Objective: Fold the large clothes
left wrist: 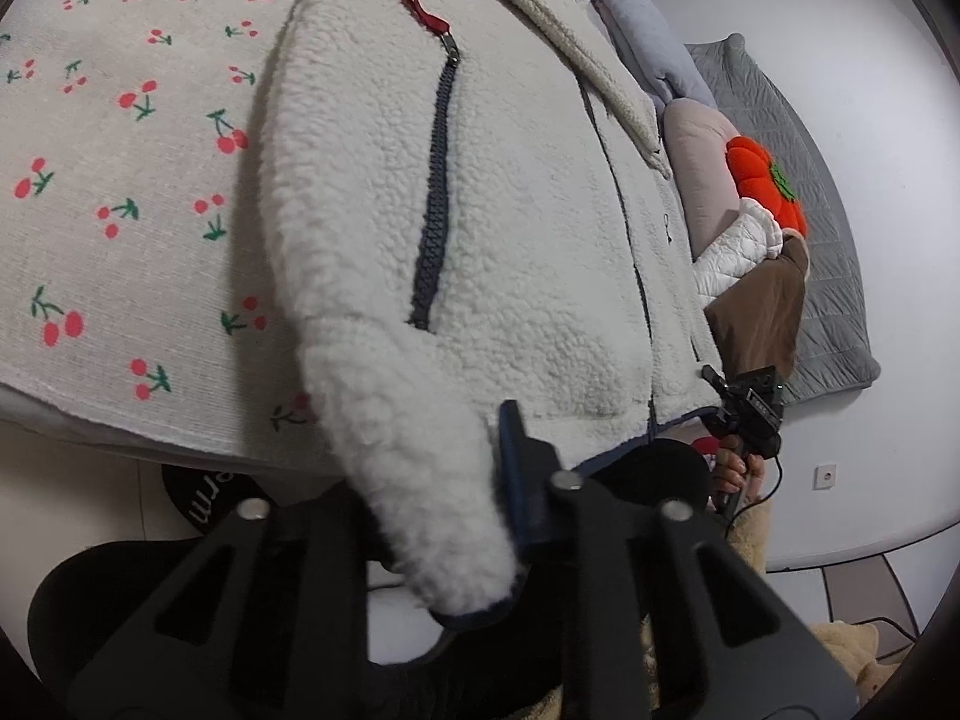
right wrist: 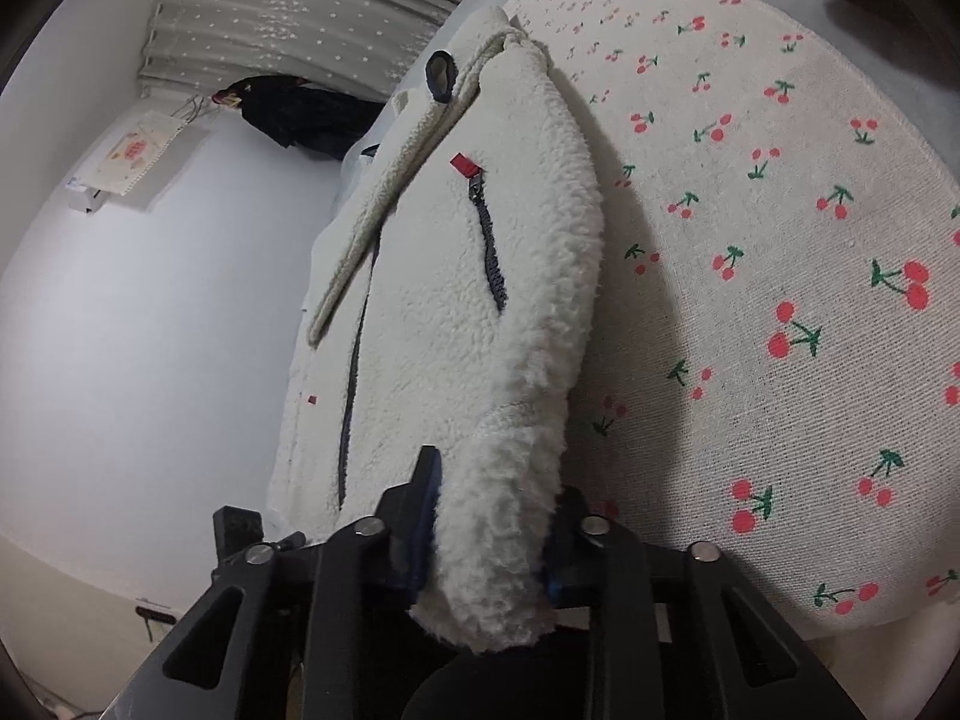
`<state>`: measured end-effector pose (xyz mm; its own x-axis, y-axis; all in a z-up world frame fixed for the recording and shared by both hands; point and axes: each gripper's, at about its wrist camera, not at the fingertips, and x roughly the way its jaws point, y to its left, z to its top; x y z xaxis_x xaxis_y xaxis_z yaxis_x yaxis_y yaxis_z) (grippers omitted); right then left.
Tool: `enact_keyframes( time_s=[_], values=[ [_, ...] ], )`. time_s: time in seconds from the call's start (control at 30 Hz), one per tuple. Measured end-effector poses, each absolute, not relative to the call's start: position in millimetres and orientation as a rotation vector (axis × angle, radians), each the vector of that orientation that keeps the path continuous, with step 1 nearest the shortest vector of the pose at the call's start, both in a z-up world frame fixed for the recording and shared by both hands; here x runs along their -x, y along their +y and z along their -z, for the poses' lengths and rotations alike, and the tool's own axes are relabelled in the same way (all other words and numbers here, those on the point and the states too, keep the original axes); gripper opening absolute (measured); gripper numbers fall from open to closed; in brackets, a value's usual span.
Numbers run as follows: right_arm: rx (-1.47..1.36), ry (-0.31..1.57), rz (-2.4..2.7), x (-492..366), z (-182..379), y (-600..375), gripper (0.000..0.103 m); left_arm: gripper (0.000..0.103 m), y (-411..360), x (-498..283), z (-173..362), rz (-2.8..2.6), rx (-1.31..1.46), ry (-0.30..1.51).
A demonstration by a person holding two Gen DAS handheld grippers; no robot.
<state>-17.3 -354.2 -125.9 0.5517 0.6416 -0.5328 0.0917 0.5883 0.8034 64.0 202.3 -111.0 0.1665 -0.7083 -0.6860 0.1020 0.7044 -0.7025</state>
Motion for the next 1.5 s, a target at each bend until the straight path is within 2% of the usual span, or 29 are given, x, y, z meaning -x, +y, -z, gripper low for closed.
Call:
enact_keyframes(
  time_s=[0.37,0.77,1.17,1.33,1.5],
  values=[
    [-0.766,0.788,-0.373,8,56,-340,0.016,0.012,205,-68,54,0.660,0.612,1.058],
    [-0.679,0.606,-0.366,-56,-36,-335,0.016,0.012,204,-139,-30,0.595,0.554,0.840],
    [-0.637,0.503,-0.263,-187,-81,-340,0.016,0.012,182,-276,-78,0.428,0.493,0.729],
    [-0.641,0.510,-0.196,-262,-79,-345,0.016,0.012,167,-353,-71,0.332,0.441,0.711],
    [-0.675,0.553,-0.133,-347,-50,-353,0.016,0.012,160,-433,-41,0.271,0.468,0.744]
  ],
)
